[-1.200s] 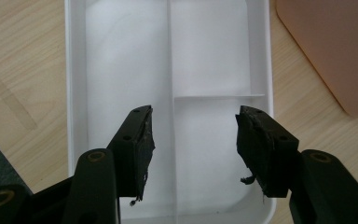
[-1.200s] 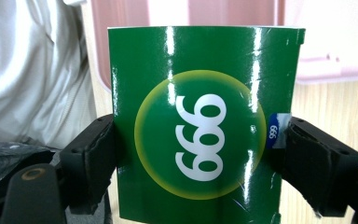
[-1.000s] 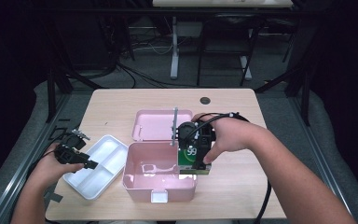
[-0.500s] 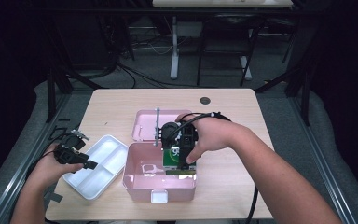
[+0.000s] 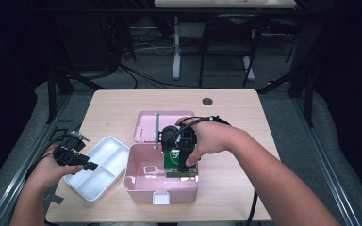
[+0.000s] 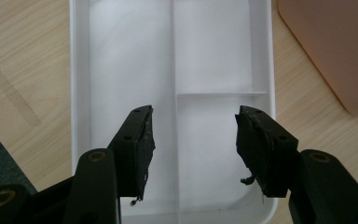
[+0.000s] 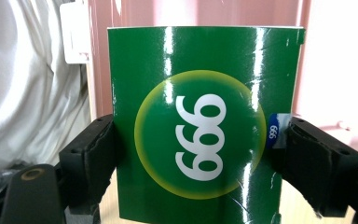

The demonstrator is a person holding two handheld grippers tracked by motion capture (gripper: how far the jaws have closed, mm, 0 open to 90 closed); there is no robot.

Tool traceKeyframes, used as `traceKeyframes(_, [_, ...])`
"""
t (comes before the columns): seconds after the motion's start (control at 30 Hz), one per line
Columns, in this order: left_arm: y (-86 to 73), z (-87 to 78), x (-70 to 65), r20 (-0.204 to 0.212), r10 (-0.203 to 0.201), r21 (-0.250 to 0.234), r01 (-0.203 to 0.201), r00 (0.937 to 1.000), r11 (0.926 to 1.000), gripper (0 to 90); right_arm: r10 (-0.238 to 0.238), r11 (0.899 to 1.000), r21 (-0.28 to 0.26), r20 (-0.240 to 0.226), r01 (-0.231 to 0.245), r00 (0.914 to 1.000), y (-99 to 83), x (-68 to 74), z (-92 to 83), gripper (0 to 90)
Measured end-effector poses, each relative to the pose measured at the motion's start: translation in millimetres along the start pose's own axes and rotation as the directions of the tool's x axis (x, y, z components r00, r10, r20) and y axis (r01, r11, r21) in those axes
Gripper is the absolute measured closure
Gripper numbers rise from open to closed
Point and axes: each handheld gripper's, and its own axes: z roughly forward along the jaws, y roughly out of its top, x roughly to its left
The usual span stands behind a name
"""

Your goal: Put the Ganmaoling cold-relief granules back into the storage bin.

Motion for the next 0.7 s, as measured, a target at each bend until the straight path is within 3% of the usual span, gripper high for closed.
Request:
traceKeyframes(0.57, [0.3, 1.8, -0.1, -0.001, 0.007, 0.008, -0.007, 1.0, 0.9999, 46.5, 0.007, 1.0, 0.025, -0.037, -0.006, 0.9993, -7.8, -4.7, 49.1, 16.6])
traceKeyframes(0.7, [0.4, 2.2, -0.1, 0.0, 0.01, 0.01, -0.01, 0.9999, 0.9999, 46.6, -0.002, 0.999, 0.035, -0.033, 0.003, 0.9994, -5.5, -5.6, 52.5, 16.6])
